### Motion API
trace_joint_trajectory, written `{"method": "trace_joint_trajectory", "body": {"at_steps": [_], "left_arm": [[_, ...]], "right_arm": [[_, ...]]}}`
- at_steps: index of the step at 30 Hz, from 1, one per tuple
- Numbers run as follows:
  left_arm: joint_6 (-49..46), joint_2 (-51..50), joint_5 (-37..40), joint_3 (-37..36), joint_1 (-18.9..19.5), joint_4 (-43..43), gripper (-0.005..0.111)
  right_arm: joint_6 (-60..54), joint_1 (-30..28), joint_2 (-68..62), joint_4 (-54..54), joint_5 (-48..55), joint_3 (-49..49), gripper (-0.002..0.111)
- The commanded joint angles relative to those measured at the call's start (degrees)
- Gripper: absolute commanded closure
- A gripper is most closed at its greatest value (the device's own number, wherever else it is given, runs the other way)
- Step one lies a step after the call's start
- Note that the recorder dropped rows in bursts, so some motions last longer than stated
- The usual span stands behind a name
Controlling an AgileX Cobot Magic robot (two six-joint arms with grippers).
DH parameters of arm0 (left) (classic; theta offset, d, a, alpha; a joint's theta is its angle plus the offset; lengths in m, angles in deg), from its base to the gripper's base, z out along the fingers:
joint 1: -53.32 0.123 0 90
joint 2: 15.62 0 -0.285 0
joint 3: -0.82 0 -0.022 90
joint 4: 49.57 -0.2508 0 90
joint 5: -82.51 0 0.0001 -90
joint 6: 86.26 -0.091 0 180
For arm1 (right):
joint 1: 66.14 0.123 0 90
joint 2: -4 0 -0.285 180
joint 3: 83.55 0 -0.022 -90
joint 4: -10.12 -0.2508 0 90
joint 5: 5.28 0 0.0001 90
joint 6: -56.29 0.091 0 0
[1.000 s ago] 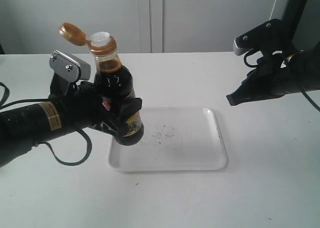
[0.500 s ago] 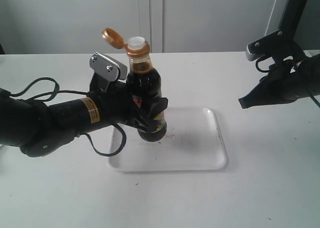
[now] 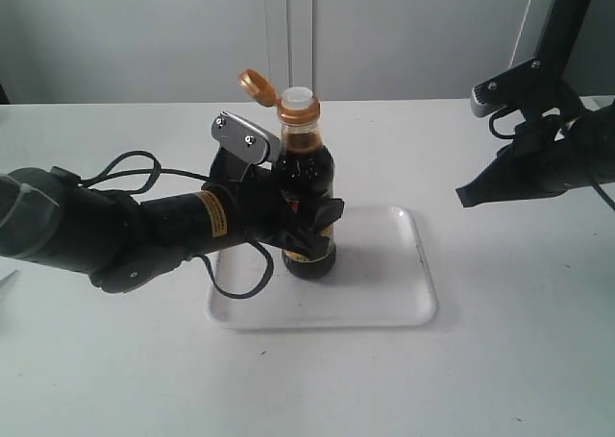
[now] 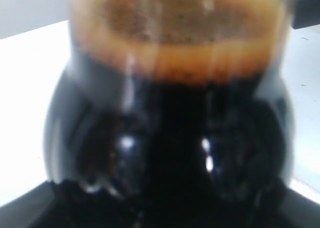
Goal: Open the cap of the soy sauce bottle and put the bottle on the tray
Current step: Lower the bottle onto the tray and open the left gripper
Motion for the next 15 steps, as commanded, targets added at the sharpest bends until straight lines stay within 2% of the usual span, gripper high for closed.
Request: {"method": "trace_joint_trajectory", "body": {"at_steps": [1,9,13,15], "left_arm": [[-0.04,0.28,-4.37,1.15,-0.2,1.1,0.107],[0.07,0.1,0.52,1.15,-0.2,1.1,0.105],[0.07,0.1,0.4,1.15,-0.2,1.1,0.083],[0.07,0.1,0.32,1.15,-0.2,1.1,0.064]], "right_arm": [[-0.49,-0.38,-0.15,-0.05,-0.91,0.14,0.108],[-0.49,-0.38,-0.15,-0.05,-1.07,0.14,0.108],[-0.49,-0.38,-0.15,-0.05,-1.07,0.14,0.108],[-0.49,-0.38,-0.15,-0.05,-1.07,0.14,0.108]]}}
